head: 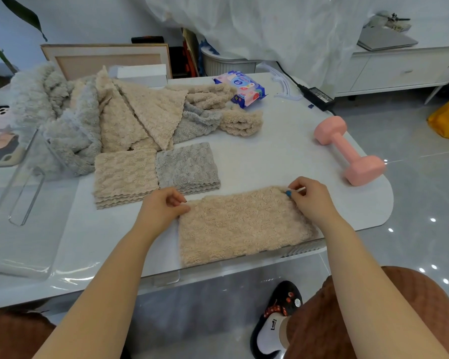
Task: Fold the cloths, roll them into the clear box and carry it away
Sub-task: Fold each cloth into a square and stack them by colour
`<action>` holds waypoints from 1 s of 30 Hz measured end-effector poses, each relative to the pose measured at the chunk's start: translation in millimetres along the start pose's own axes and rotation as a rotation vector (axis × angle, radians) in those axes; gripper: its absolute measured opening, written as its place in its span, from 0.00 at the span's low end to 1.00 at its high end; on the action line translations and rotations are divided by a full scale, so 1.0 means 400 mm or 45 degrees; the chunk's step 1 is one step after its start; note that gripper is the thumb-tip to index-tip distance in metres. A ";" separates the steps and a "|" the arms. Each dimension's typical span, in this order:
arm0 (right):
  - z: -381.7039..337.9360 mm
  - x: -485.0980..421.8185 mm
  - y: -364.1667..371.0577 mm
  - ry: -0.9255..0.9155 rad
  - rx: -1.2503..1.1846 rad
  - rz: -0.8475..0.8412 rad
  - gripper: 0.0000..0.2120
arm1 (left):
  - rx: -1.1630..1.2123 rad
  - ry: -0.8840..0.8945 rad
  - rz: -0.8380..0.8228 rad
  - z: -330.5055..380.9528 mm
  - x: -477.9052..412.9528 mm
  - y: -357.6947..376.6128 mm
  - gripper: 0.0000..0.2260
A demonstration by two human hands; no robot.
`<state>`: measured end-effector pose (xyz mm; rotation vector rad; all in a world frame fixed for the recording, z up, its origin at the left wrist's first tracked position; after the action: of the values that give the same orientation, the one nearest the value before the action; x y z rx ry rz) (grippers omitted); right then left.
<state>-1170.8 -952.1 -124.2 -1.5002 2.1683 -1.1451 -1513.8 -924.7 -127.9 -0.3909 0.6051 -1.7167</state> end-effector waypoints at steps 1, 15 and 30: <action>0.001 -0.001 -0.003 0.017 -0.027 0.010 0.04 | 0.030 0.002 0.009 0.004 -0.002 -0.001 0.05; -0.011 -0.019 0.025 0.039 0.282 -0.169 0.14 | -0.247 -0.011 -0.084 -0.002 -0.027 0.053 0.07; -0.096 0.102 -0.124 -0.196 -0.675 -0.199 0.26 | 0.306 0.355 -0.108 0.203 0.033 -0.173 0.12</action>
<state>-1178.3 -978.2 -54.5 -1.9196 2.3910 -0.4788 -1526.2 -942.0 -22.5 -0.0057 0.5786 -1.9166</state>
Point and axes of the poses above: each hand's wrist, its own x-axis away from the middle knuckle, its own y-axis out of the palm, z = x × y, the point moved 7 cm from there along -x, towards the middle knuckle, and after that the axes turned 15 degrees about y, right-handed, at the moved point
